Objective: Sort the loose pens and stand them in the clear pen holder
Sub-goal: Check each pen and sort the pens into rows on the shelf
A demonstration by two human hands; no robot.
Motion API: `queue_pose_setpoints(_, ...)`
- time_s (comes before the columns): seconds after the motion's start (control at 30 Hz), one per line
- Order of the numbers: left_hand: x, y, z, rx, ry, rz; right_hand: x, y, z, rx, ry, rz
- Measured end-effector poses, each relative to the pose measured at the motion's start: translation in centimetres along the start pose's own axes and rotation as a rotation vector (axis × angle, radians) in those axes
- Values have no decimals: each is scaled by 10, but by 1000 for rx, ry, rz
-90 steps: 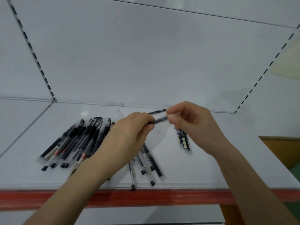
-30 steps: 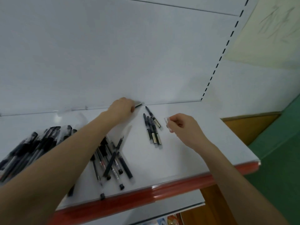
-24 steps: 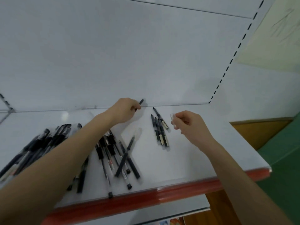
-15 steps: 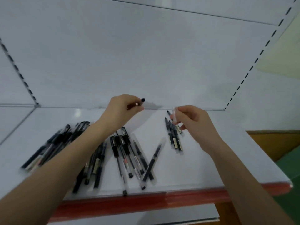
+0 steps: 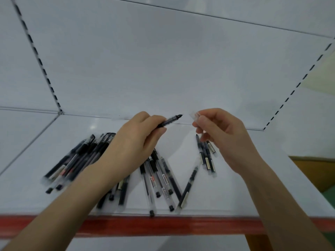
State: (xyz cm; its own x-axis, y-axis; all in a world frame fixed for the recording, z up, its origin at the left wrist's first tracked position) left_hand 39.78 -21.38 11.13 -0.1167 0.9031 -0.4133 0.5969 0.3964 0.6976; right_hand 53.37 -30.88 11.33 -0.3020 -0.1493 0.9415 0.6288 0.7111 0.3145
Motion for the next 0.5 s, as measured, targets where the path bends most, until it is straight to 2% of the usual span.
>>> queue_pose_setpoints(0.27, -4, -6, -3, 36, 42, -7, 11, -2, 5, 67, -82, -92)
queue_pose_setpoints(0.5, -11, -9, 0, 100, 101, 57, 16, -6, 13, 152, -209, -152)
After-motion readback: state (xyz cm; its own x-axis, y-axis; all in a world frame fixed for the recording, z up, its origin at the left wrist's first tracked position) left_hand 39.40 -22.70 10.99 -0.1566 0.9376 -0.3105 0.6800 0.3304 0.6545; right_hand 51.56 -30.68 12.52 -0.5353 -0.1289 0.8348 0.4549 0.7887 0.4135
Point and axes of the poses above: each hand's wrist, its own y-axis towards the middle knuckle, its own z-axis out of the palm, x = y × z, the point moved 8 cm from there along y, towards the middle knuckle, and after that the axes turned 7 degrees about -x, right-handed, at the moved point
